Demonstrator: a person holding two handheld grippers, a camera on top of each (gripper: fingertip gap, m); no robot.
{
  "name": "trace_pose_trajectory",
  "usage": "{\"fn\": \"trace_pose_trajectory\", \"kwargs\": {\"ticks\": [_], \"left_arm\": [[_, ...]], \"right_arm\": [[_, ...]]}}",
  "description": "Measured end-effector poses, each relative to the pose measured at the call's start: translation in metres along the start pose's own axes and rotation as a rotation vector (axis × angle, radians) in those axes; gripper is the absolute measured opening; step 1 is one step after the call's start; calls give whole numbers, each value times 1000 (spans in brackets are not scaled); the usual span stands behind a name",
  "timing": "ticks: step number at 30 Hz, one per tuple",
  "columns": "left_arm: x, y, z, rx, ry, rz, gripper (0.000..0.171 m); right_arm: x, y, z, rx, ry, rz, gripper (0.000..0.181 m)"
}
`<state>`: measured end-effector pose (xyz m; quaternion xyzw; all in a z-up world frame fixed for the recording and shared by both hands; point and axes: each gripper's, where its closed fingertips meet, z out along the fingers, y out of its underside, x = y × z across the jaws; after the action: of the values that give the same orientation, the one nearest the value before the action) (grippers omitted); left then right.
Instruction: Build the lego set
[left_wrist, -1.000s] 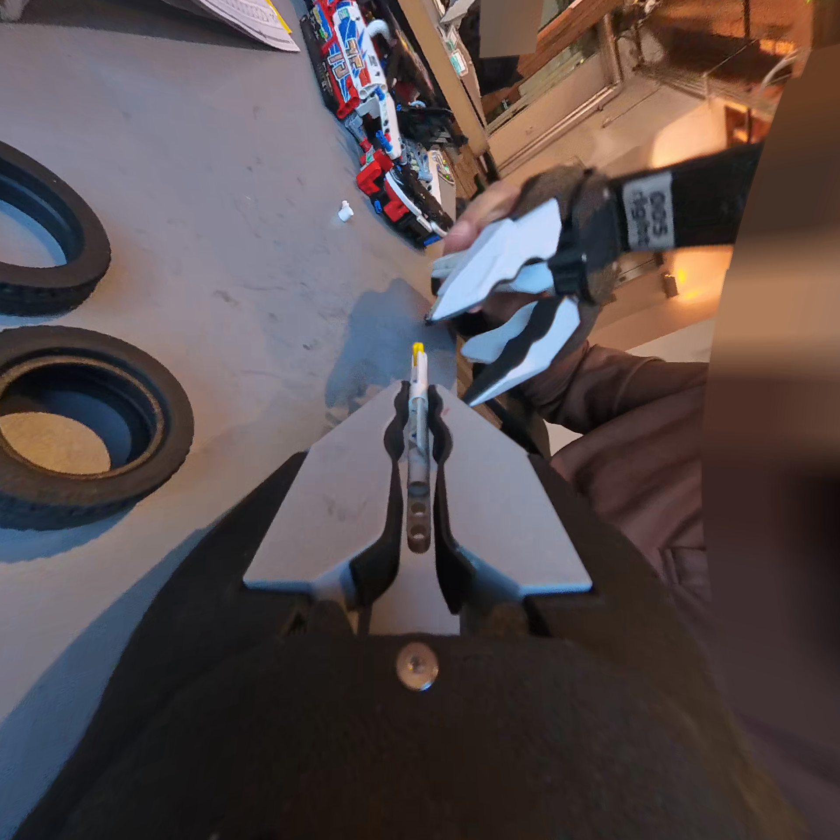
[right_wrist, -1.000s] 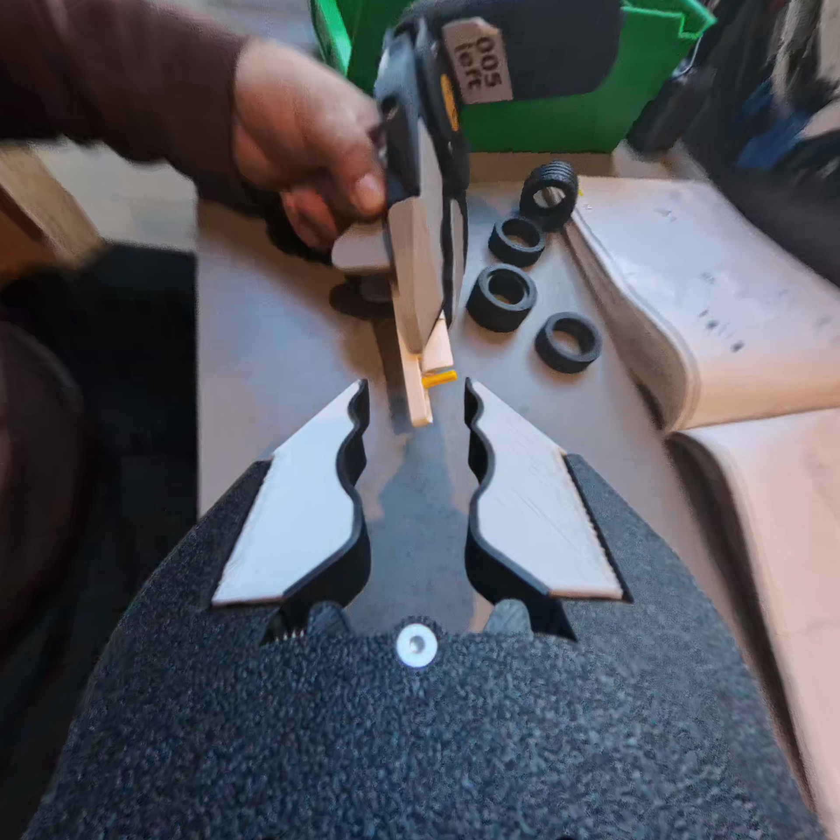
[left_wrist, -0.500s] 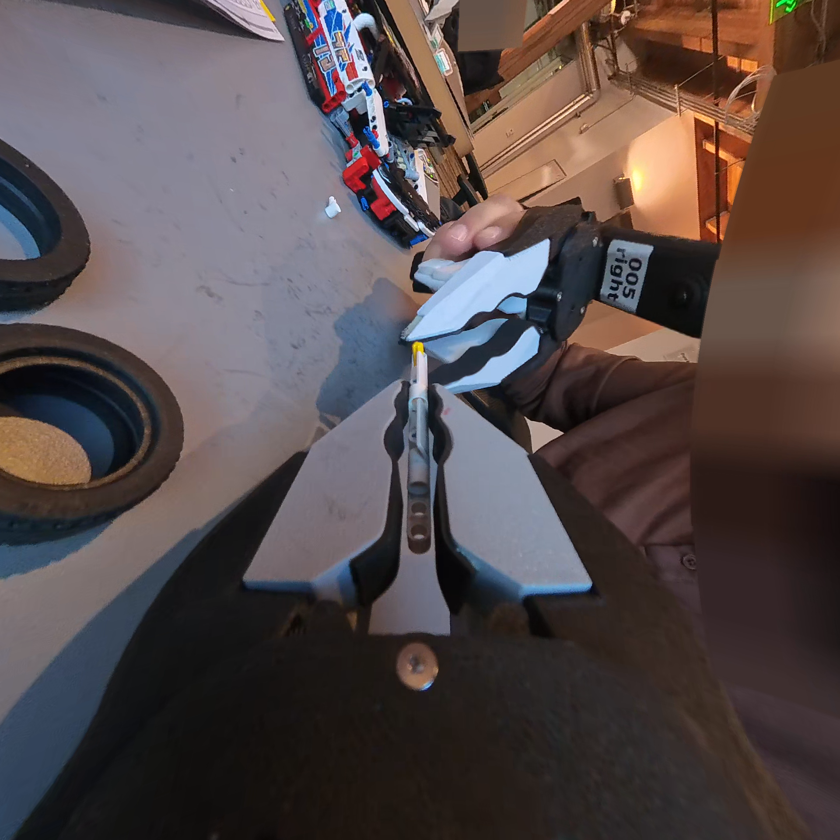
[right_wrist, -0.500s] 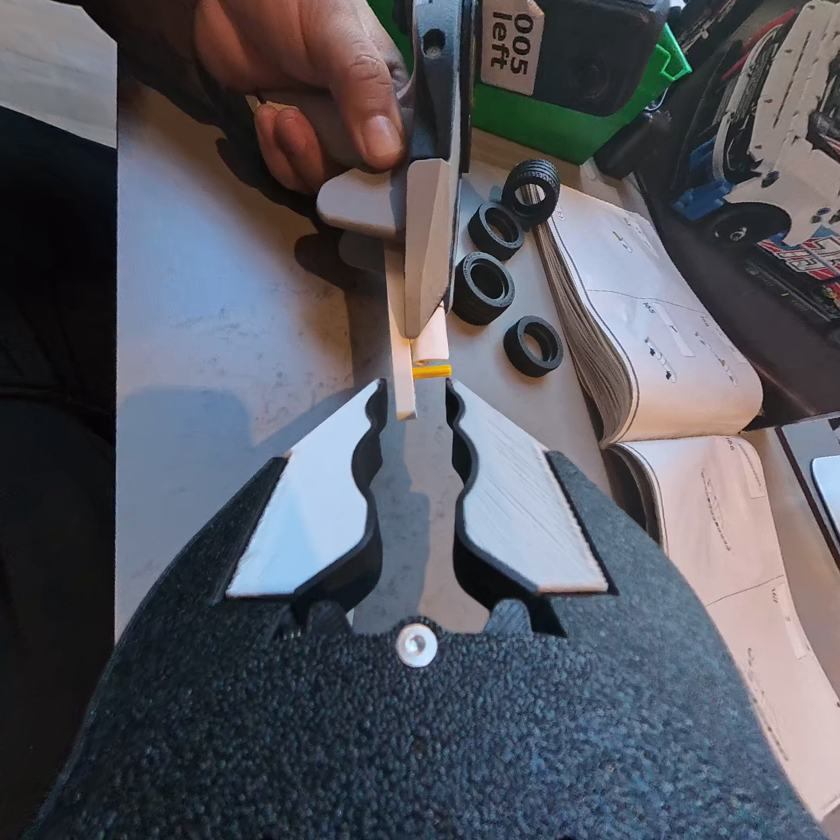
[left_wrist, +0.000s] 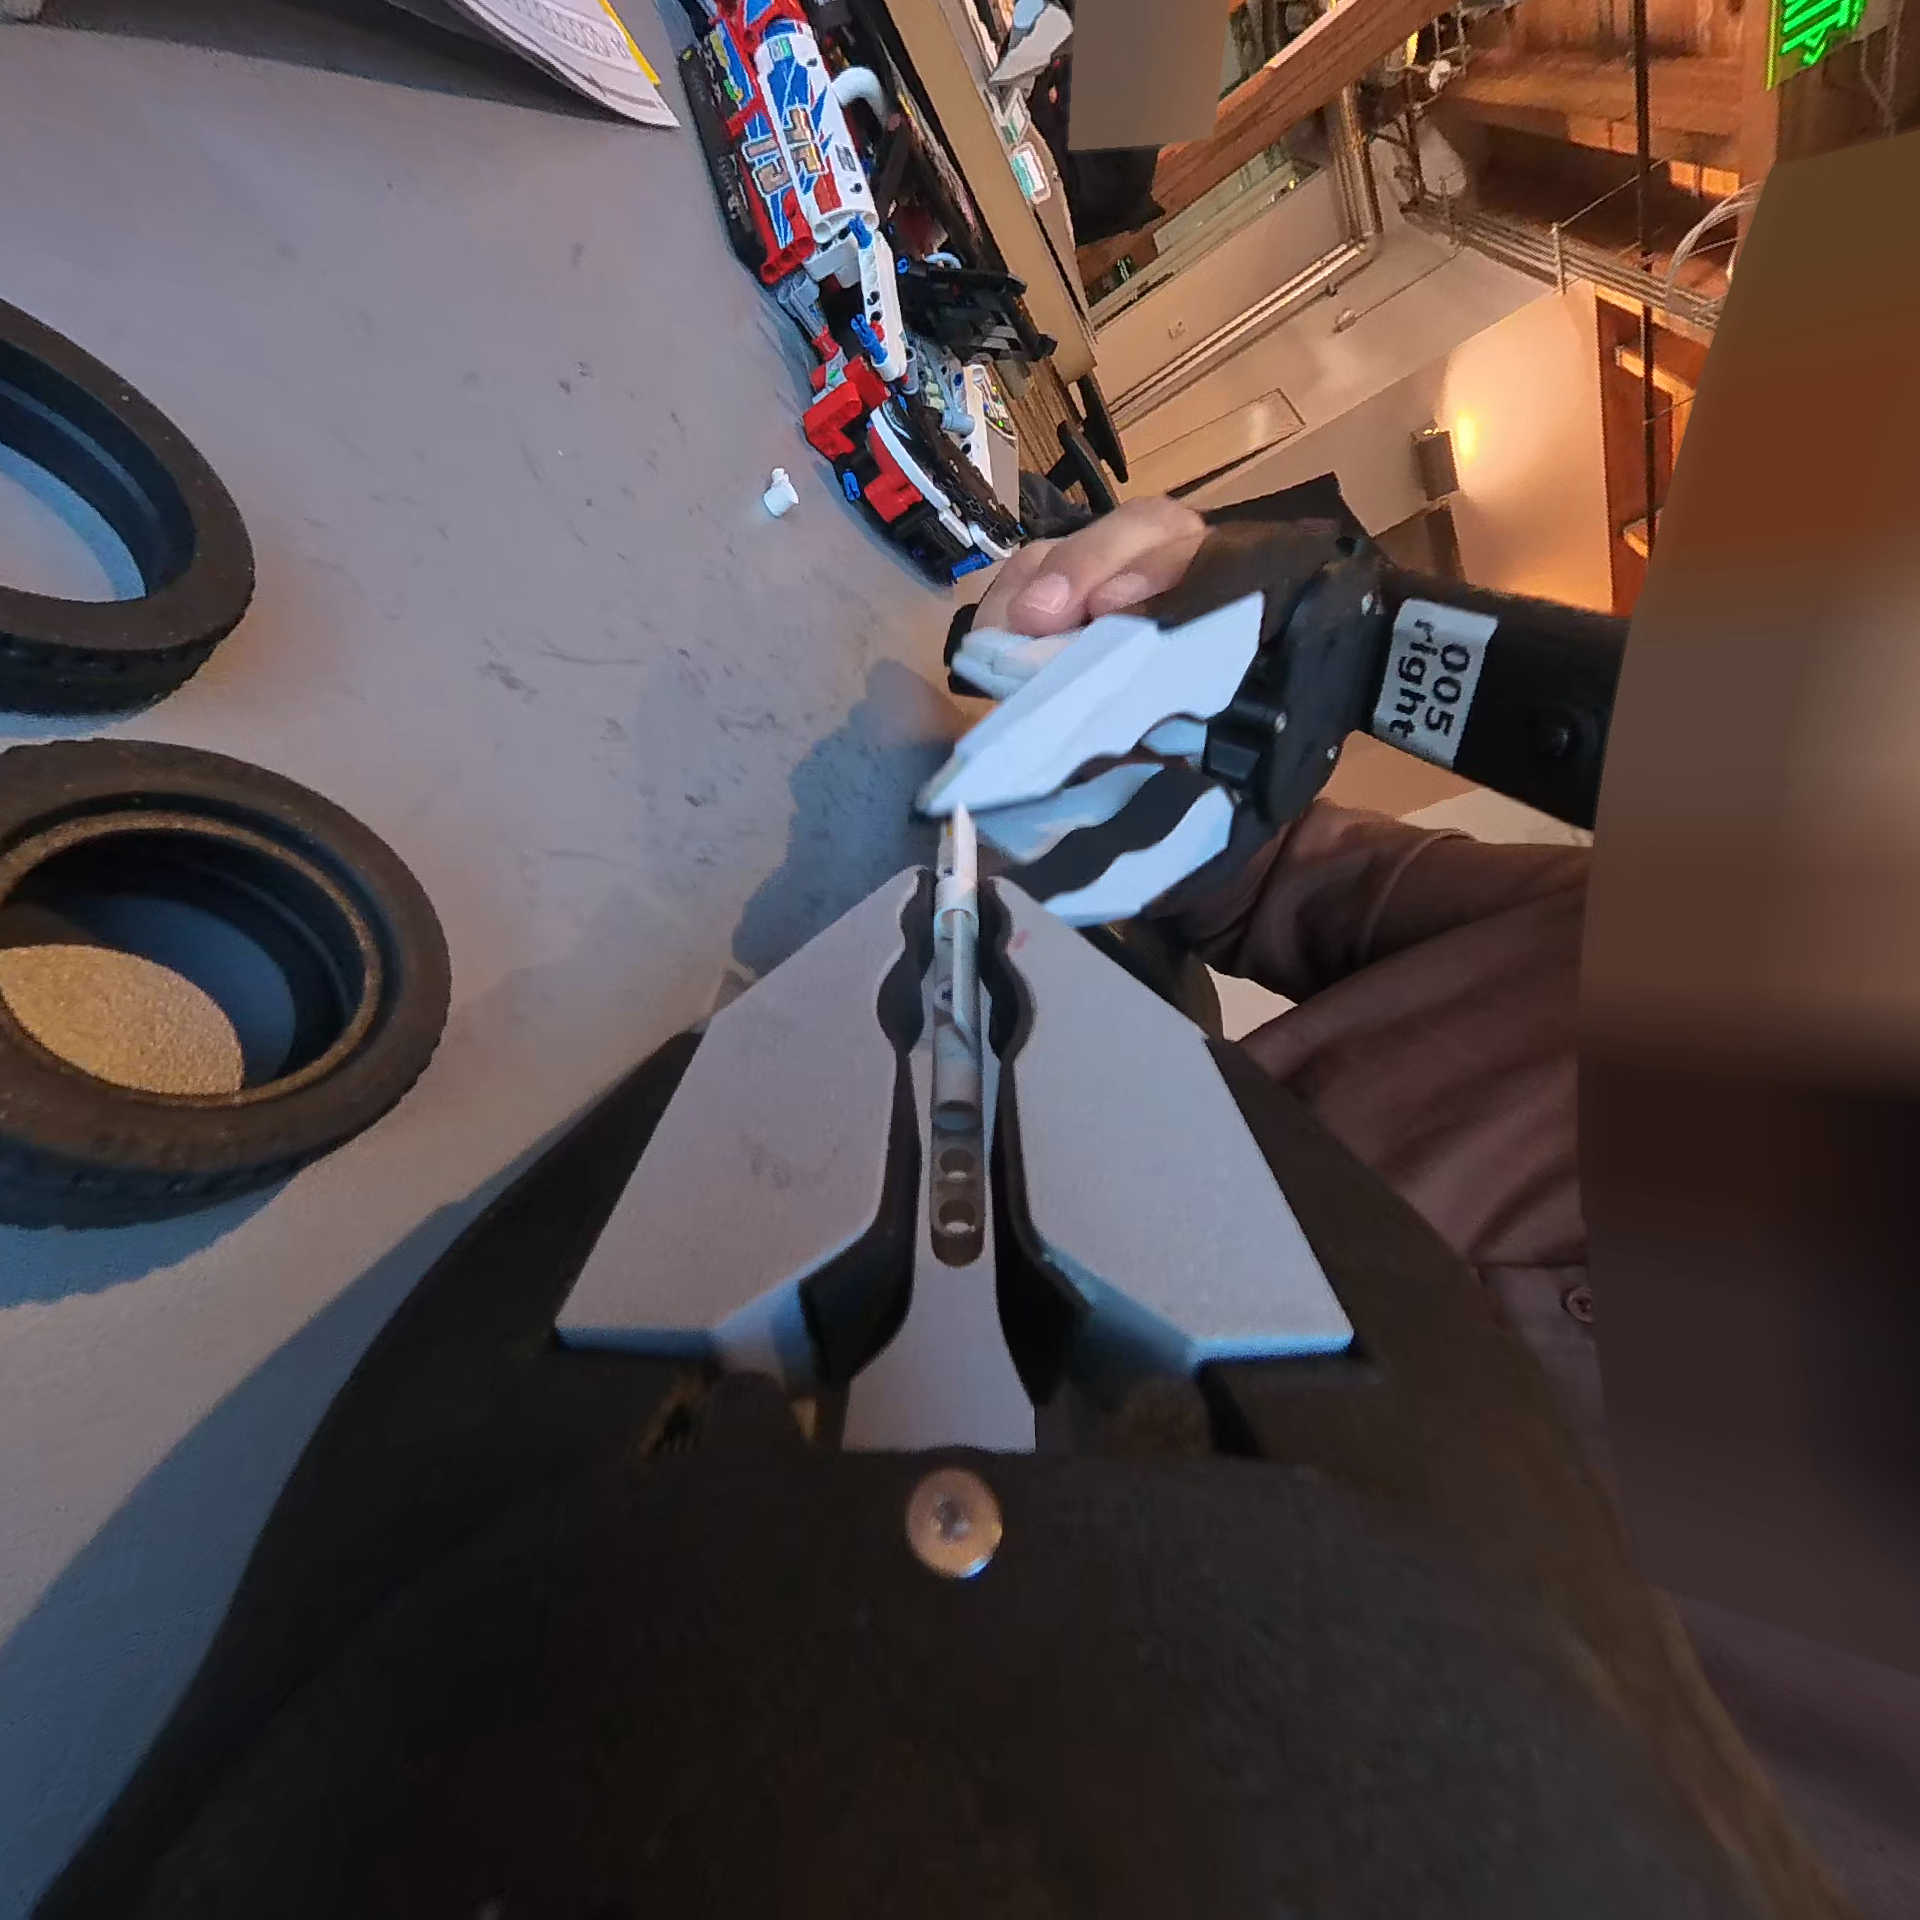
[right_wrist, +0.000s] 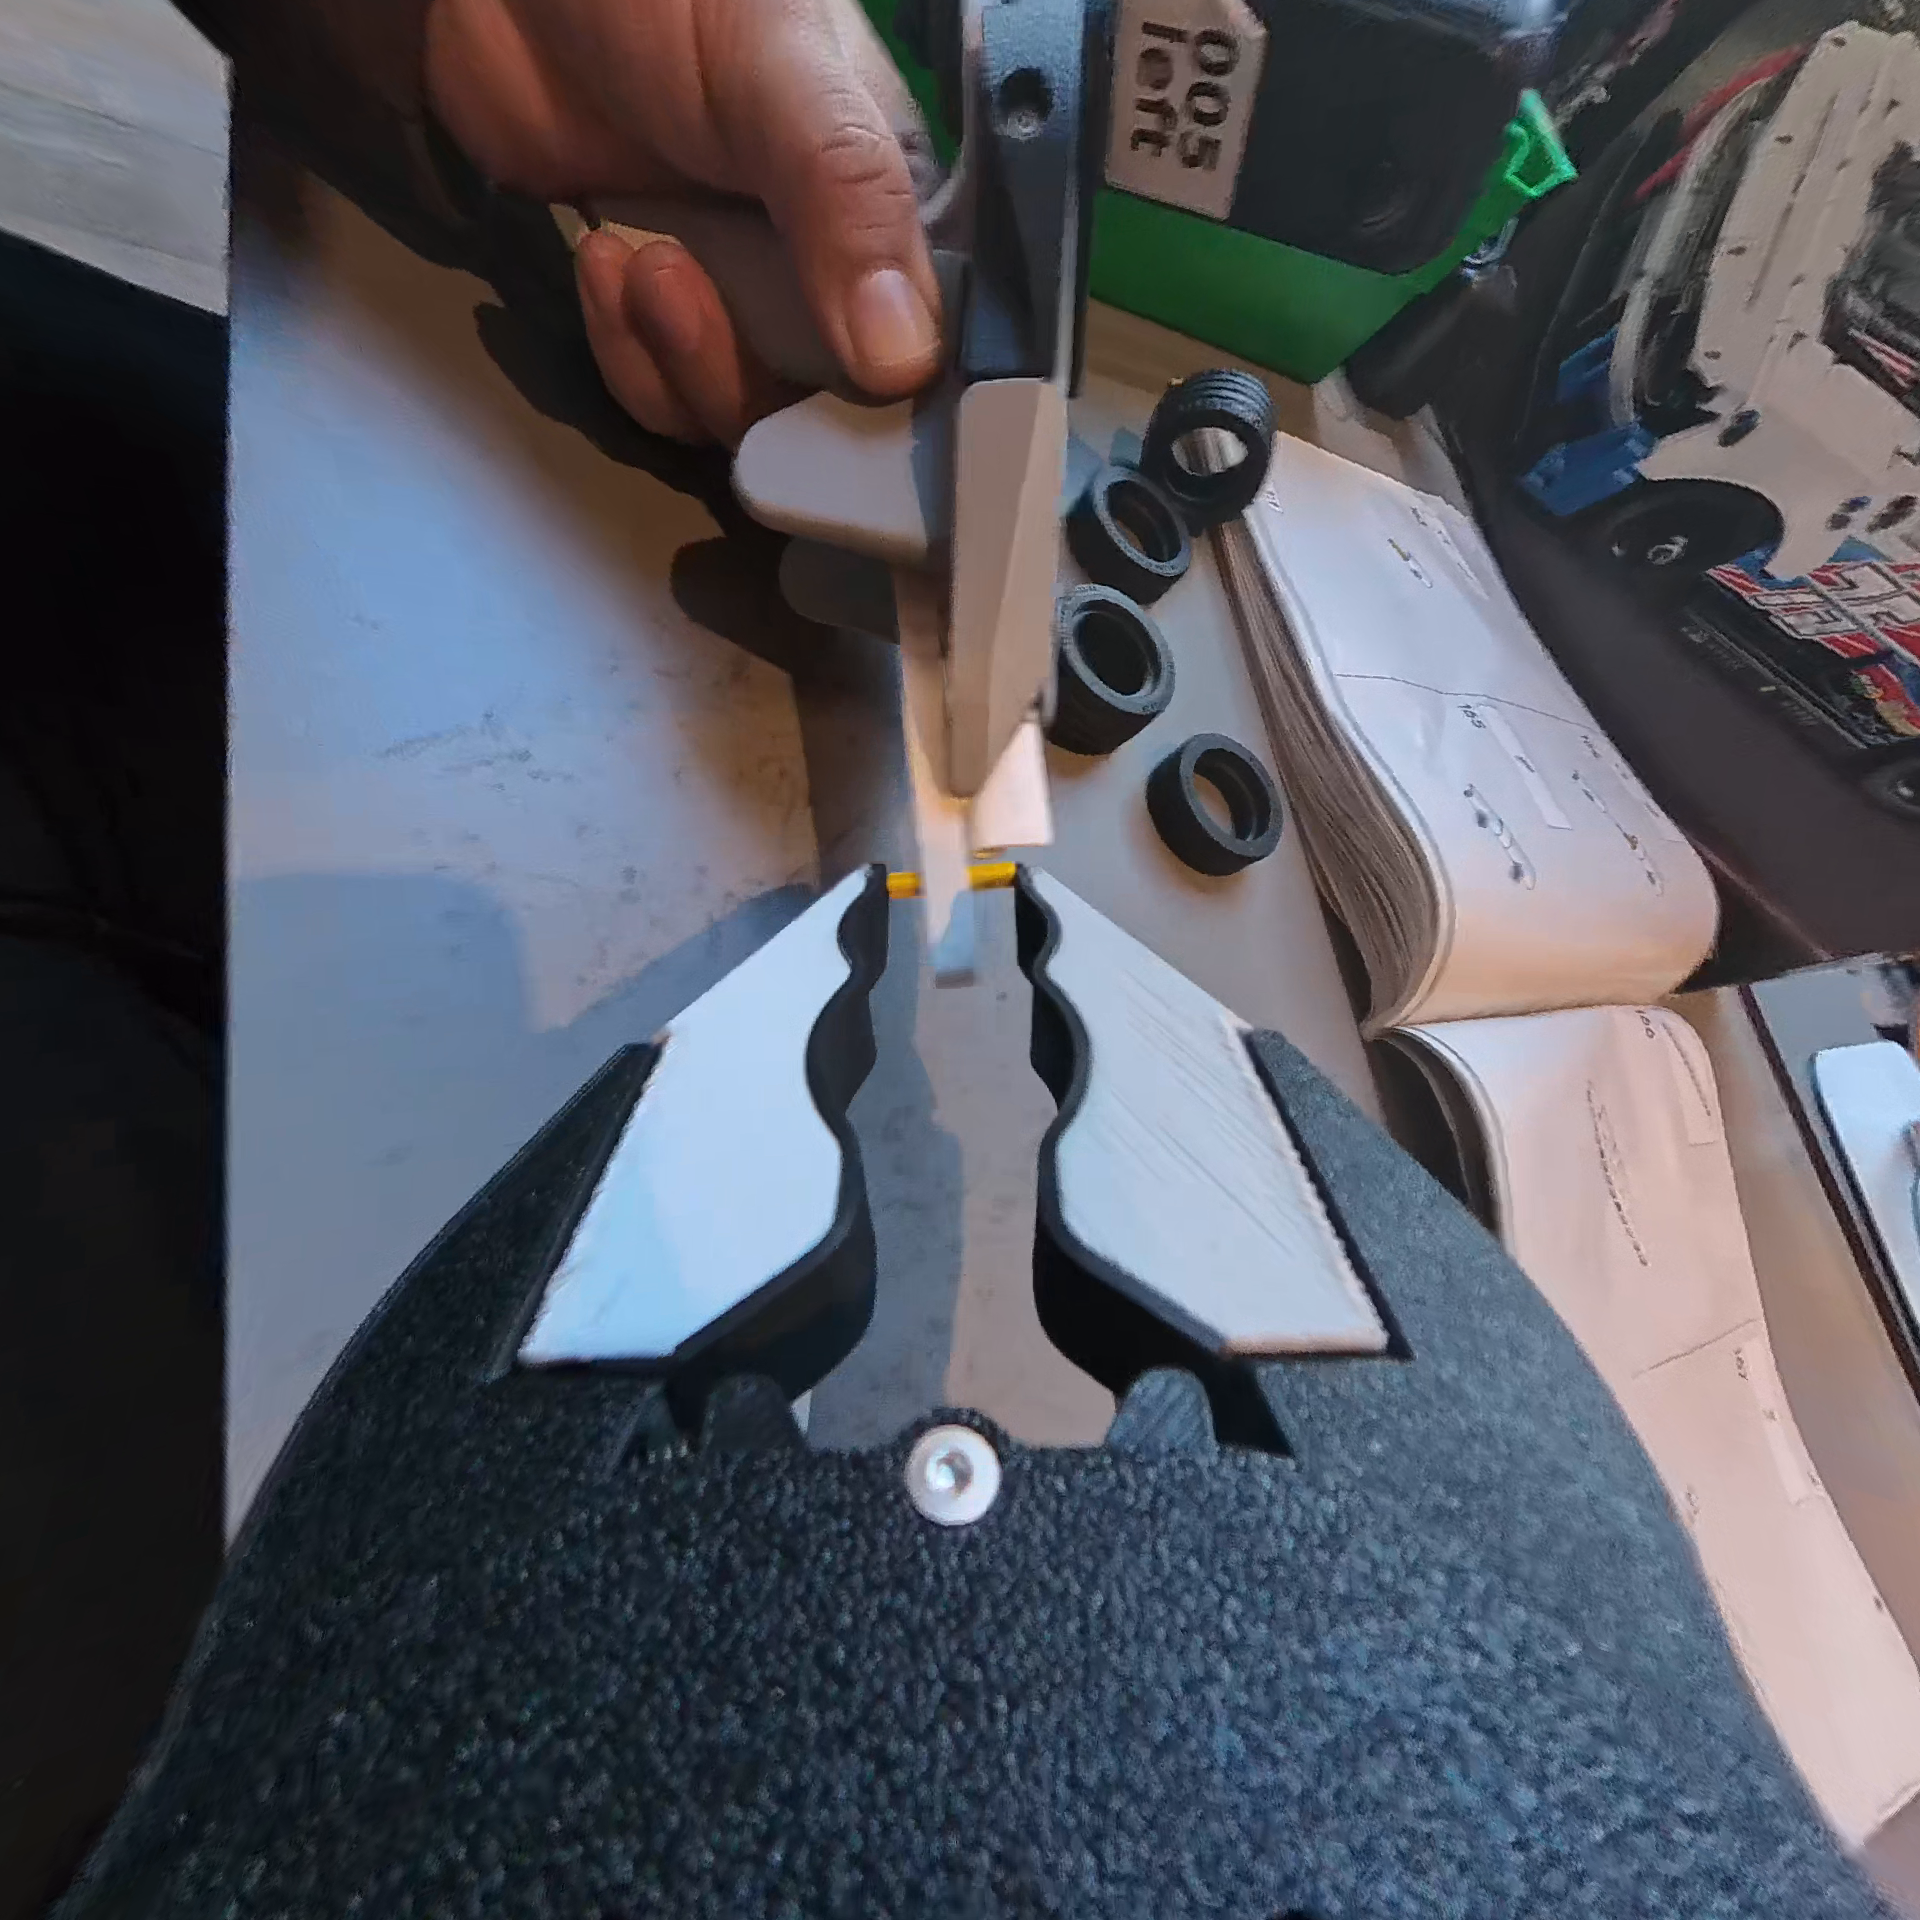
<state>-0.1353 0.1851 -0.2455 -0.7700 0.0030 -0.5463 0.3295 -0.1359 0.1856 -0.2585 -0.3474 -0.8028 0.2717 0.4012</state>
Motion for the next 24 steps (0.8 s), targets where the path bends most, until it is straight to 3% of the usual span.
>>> {"fn": "trace_pose_trajectory", "kwargs": {"ticks": [6,10,13,17,20,22,24], "left_arm": [[-1,-1,0,7,-12,3,5],[-1,1,1,-6,-14,9,5],[-1,2,1,-11,-16,14,5],[-2,1,1,-7,-26,19,5],[-2,-1,0,5,-33,28,5],[-3,1,1,-1,-46,39,5],[-4,1,0,-1,-45,33,5]], "right_arm": [[-5,1,0,-7,-34,12,24],[6,1,0,-17,28,14,24],[-2,2,0,-8,-50,52,24],[6,2,5,-29,10,18,24],[-4,2,6,-34,-47,23,24],[-8,3,7,-49,-17,-63,24],[5,0,8,-46,30,-19,23]]}}
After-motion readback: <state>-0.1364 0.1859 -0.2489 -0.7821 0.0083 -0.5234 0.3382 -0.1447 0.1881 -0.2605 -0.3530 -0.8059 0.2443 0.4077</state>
